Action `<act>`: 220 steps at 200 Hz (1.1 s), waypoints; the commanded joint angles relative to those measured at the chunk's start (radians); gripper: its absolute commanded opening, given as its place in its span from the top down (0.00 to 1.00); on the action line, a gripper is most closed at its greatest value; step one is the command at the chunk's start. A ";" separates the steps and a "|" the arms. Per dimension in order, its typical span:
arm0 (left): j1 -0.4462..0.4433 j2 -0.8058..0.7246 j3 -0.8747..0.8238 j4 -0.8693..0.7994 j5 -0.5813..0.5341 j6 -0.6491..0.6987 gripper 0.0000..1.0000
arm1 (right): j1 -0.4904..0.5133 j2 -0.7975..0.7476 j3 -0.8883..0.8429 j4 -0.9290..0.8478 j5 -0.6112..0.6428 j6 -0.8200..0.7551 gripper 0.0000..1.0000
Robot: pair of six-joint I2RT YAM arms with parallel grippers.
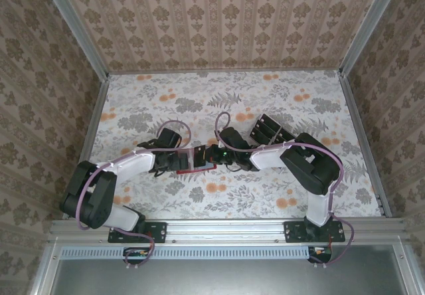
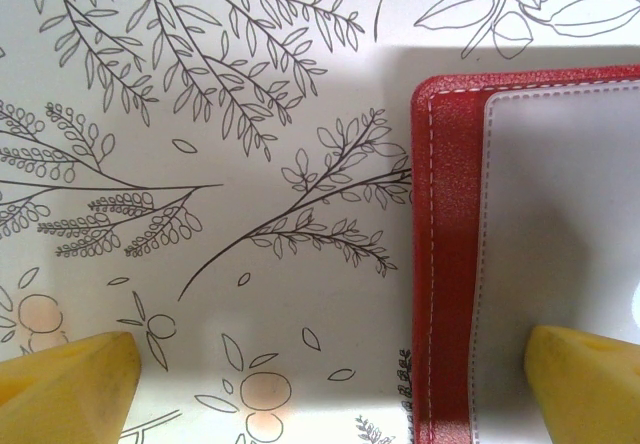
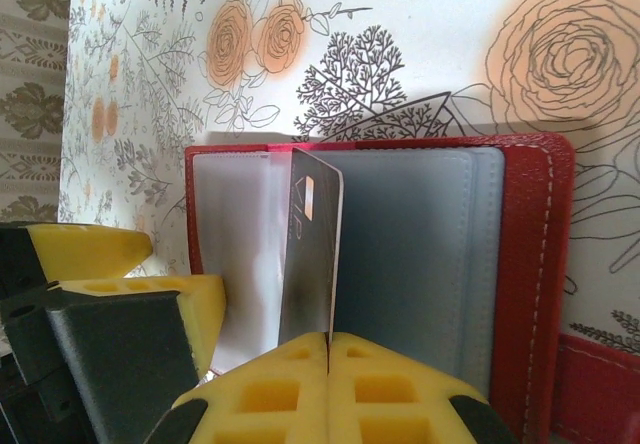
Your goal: Put the credit cards into the card holder
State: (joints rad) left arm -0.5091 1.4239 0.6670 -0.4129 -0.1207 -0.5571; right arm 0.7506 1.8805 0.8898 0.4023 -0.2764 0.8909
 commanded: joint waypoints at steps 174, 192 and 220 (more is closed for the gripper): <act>0.004 -0.007 -0.020 -0.024 -0.025 0.003 0.00 | -0.006 0.047 0.019 0.008 -0.109 -0.007 1.00; 0.003 -0.006 -0.020 -0.025 -0.025 0.005 0.00 | -0.005 0.056 0.021 0.012 -0.103 -0.002 1.00; 0.002 -0.004 -0.018 -0.024 -0.025 0.005 0.00 | -0.005 0.071 0.029 0.016 -0.092 0.006 1.00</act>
State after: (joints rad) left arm -0.5091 1.4235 0.6670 -0.4126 -0.1211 -0.5568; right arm 0.7441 1.9182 0.8974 0.4232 -0.3748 0.8913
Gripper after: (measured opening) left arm 0.997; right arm 0.068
